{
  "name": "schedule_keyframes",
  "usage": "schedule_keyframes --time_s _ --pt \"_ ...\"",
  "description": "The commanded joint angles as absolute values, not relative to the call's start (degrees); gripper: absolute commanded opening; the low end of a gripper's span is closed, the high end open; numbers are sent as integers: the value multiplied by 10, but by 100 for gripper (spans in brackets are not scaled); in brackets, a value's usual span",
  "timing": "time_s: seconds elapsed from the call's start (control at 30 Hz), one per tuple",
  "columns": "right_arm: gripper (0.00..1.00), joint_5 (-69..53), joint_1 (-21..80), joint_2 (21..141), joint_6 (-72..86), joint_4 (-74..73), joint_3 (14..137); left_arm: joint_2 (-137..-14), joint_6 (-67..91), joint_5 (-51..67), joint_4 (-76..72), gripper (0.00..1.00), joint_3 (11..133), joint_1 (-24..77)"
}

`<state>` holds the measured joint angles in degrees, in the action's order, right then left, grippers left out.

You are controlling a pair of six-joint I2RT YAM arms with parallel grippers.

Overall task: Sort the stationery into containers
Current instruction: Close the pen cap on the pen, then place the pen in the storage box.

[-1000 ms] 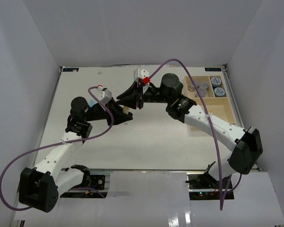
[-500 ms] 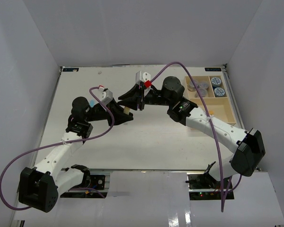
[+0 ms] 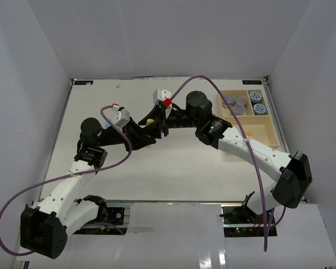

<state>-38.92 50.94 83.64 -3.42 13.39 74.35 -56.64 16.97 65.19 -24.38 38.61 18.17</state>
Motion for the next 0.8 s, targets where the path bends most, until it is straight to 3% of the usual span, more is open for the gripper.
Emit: schedule_keyframes --time_s 0.0,0.13,0.33,0.63,0.77 --pt "44 -420 524 856 -26 54 753 -526 156 633 -280 3 386 185" --pt "52 -398 524 853 -32 55 784 -526 147 632 -265 3 381 187" --pt "53 -380 523 836 -33 55 782 -523 153 625 -273 5 374 187" --pt "53 -374 519 790 -25 69 715 -521 164 615 -295 8 365 187" --pt "47 -377 519 776 -16 83 699 -529 164 617 -294 9 366 187"
